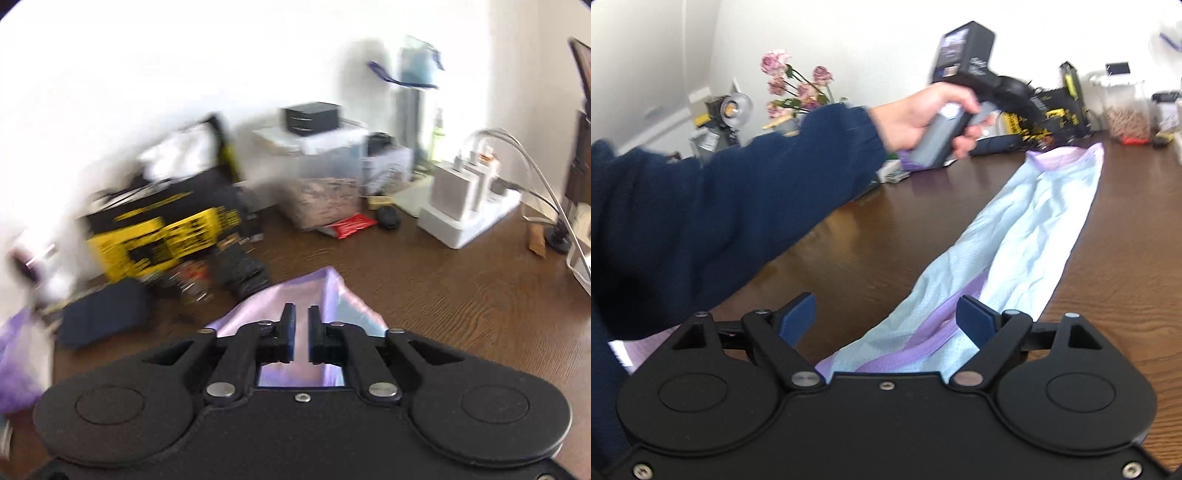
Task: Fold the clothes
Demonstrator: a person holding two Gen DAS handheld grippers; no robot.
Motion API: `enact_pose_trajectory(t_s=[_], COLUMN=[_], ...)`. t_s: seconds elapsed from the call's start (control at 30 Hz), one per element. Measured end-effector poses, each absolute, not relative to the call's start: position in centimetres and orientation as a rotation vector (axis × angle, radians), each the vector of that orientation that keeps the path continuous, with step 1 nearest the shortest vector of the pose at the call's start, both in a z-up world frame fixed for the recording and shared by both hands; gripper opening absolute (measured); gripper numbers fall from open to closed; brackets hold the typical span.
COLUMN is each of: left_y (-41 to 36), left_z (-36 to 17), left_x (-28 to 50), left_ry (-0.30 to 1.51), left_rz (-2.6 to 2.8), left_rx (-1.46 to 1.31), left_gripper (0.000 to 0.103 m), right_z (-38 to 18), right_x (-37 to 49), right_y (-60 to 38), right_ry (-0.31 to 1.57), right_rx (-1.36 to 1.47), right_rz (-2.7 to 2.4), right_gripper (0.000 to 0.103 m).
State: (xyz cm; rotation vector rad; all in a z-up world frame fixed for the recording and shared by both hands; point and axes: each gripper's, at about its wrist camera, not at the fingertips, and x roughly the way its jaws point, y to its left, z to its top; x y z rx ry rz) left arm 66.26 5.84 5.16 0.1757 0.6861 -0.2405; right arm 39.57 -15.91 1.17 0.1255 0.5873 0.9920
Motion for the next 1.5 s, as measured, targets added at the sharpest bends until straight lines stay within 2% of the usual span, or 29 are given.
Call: enact_pose_trajectory(t_s=[0.03,0.13,0.4,0.47,0.57,0.6,0.63,0.73,0.93,0.97,1.0,1.03,1.07,1.1,1.13,1.2,1.27,1.37,1.5], left_y=[6.2,6.2,3.7,3.9,5.1,5.3,5.7,6.4,6.0,5.8,5.9,6.0,6.4,6.9,7.5,9.0,11.4,13.2,13.5], left_z=[5.5,6.2,2.7,1.6,0.7,0.5,0.2,-0.1,0.8,1.4,2.2,3.0,4.1,5.0,5.6,6.1,5.8,4.6,3.2], left_x=[65.2,61.9,59.3,59.9,60.9,61.2,61.7,62.4,61.7,61.0,59.9,58.7,56.7,54.5,52.4,48.4,42.7,36.2,32.2], left_ry=[0.689,0.687,0.793,0.810,0.822,0.826,0.827,0.786,0.719,0.712,0.704,0.693,0.667,0.627,0.592,0.566,0.583,0.514,0.507], left_rz=[-0.208,-0.257,-0.311,-0.271,-0.213,-0.213,-0.215,-0.183,-0.173,-0.167,-0.176,-0.185,-0.200,-0.226,-0.261,-0.378,-0.625,-0.824,-0.976], left_rx=[0.135,0.092,0.154,0.128,0.040,0.025,0.003,-0.031,0.020,0.053,0.082,0.112,0.138,0.158,0.172,0.175,0.189,0.285,0.428], left_gripper=[0.043,0.061,0.063,0.061,0.033,0.019,0.015,0.009,0.011,0.013,0.023,0.042,0.053,0.071,0.082,0.092,0.092,0.092,0.092], right_z=[1.3,1.6,2.6,2.7,2.7,2.6,2.5,2.5,2.7,2.8,3.0,3.2,3.4,3.5,3.7,3.8,3.6,2.9,1.5], right_x=[39.3,38.3,36.0,35.2,34.1,33.7,33.5,33.4,32.9,32.7,32.4,32.1,31.6,31.2,30.7,29.4,28.0,28.2,30.0], right_y=[-15.6,-15.1,-13.6,-13.3,-13.2,-13.3,-13.4,-13.3,-13.6,-13.9,-14.3,-14.7,-15.4,-15.9,-16.5,-18.1,-19.9,-20.5,-19.3], right_ry=[0.586,0.575,0.575,0.575,0.571,0.568,0.569,0.578,0.565,0.552,0.532,0.510,0.481,0.452,0.412,0.305,0.214,0.246,0.286], right_rx=[0.101,0.059,-0.037,-0.052,-0.084,-0.097,-0.108,-0.118,-0.134,-0.140,-0.149,-0.159,-0.182,-0.212,-0.260,-0.389,-0.531,-0.635,-0.714], right_rz=[0.971,0.937,0.867,0.878,0.888,0.890,0.892,0.891,0.883,0.883,0.887,0.894,0.911,0.928,0.951,1.006,1.070,1.172,1.182], right_gripper=[0.088,0.088,0.088,0.088,0.088,0.088,0.088,0.088,0.088,0.088,0.088,0.088,0.088,0.088,0.088,0.088,0.088,0.088,0.088])
